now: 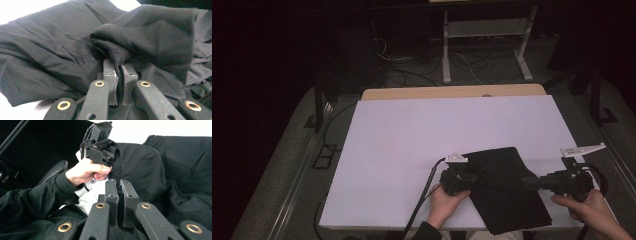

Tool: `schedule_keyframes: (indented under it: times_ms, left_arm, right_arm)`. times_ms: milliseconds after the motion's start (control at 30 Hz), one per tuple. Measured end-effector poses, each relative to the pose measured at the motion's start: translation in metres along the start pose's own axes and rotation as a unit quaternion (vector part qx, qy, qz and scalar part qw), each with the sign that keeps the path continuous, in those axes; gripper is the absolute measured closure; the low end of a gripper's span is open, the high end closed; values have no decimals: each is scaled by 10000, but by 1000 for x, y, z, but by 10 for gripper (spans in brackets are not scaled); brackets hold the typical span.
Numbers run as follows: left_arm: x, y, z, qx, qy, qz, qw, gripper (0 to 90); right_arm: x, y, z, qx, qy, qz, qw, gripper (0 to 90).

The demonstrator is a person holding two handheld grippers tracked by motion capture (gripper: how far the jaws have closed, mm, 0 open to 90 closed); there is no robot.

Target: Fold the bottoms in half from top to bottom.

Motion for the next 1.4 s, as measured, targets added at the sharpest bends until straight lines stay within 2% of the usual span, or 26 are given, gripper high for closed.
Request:
schedule_keyframes:
  times_ms: [200, 367, 433, 533, 633, 700, 767, 833, 900, 1067, 1200, 1300, 1400]
  left_arm:
    - [-1, 1, 4, 130, -21, 22, 9999, 833]
    - [-6, 2, 7, 228, 10, 68, 9997, 797]
    - [-15, 4, 6, 344, 122, 217, 9991, 732]
    - [-27, 8, 4, 416, 205, 464, 9978, 607]
    - [-40, 14, -3, 300, 217, 704, 9968, 513]
    - [-50, 18, -7, 328, 300, 881, 9951, 445]
    - [-59, 22, -9, 370, 355, 1084, 9928, 372]
    - [-68, 27, -13, 366, 362, 1224, 9911, 338]
    - [-75, 29, -15, 376, 388, 1280, 9903, 292]
    - [-90, 34, -21, 436, 559, 1348, 9883, 167]
    - [-101, 35, -29, 351, 555, 1415, 9878, 98]
    - [-106, 34, -34, 328, 680, 1409, 9871, 42]
    - [-109, 33, -37, 390, 739, 1397, 9867, 5]
  right_arm:
    - [-5, -7, 4, 59, 64, -49, 9999, 835]
    - [-6, -14, 3, -38, 151, -196, 9997, 833]
    - [-6, -17, 4, -85, 179, -336, 9992, 831]
    - [-10, -21, 10, 6, 104, -407, 9991, 826]
    - [-15, -24, 16, 201, 121, -430, 9988, 816]
    - [-18, -25, 19, 300, 97, -409, 9987, 757]
    - [-21, -24, 19, 316, -10, -280, 9991, 656]
    - [-23, -23, 19, 323, -137, -156, 9993, 618]
    - [-21, -21, 19, 277, -387, -77, 9988, 580]
    - [-9, -14, 19, -35, -849, -95, 9963, 452]
    - [2, -4, 19, -318, -1109, -149, 9932, 380]
    - [12, 4, 21, -460, -1331, -229, 9898, 406]
    - [21, 11, 23, -547, -1502, -285, 9867, 529]
Point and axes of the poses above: each handheld gripper's, and its own axes: x roughly forward along the jaws, y roughly out of its top, z roughly to its right, the point moved 1 cm from there along x, roughly forward along the jaws, and after that the axes turned 1 degree about -y, right-handed, at the moved point
